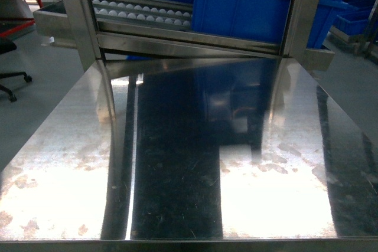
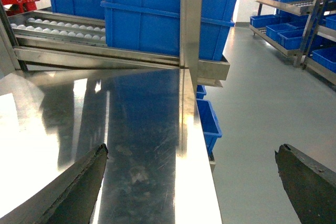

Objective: Pick capacitor and pack into box

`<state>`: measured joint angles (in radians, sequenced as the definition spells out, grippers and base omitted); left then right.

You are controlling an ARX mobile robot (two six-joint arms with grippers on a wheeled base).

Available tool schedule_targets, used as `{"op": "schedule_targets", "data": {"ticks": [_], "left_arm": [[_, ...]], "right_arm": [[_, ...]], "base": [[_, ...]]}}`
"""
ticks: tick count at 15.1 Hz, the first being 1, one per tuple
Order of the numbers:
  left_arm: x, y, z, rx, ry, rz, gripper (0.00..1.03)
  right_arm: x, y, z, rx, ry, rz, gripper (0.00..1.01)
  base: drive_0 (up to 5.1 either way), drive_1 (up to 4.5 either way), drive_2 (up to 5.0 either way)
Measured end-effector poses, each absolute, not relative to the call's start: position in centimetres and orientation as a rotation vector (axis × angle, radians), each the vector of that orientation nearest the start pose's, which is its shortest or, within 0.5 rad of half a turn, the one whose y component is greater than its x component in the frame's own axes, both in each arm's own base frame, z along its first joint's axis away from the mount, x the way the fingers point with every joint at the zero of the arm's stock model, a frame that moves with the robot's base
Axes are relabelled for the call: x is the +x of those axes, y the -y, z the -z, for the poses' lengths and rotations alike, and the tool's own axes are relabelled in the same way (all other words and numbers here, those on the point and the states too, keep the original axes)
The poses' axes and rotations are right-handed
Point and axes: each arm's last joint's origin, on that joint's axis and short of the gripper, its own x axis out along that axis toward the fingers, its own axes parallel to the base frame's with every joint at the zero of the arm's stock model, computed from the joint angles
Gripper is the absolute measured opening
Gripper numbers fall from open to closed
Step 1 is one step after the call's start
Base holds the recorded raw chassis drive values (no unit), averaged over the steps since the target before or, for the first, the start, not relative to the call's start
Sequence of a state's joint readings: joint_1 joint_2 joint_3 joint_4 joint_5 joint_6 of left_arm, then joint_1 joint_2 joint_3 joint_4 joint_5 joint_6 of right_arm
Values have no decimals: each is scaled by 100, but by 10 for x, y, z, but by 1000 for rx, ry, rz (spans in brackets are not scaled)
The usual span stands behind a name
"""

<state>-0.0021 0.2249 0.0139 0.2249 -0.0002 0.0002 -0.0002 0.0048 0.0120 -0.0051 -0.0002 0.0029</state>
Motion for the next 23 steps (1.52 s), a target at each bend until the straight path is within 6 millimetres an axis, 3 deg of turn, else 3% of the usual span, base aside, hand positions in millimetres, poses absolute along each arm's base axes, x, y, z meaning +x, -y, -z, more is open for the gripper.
{"op": "schedule_targets", "data": {"ticks": [5, 6, 23], "left_arm": [[98, 0, -164, 0, -31, 1, 44], [97, 0, -170, 0, 23, 0, 44], [97, 0, -167, 0, -3, 2, 44]], "right_arm": [[97, 0, -167, 2, 2, 0, 98], [97, 0, -167, 2, 2, 0, 98], [97, 0, -167, 3, 2, 0, 98]], "base": [[0, 0, 0], [0, 0, 0], [0, 0, 0]]}}
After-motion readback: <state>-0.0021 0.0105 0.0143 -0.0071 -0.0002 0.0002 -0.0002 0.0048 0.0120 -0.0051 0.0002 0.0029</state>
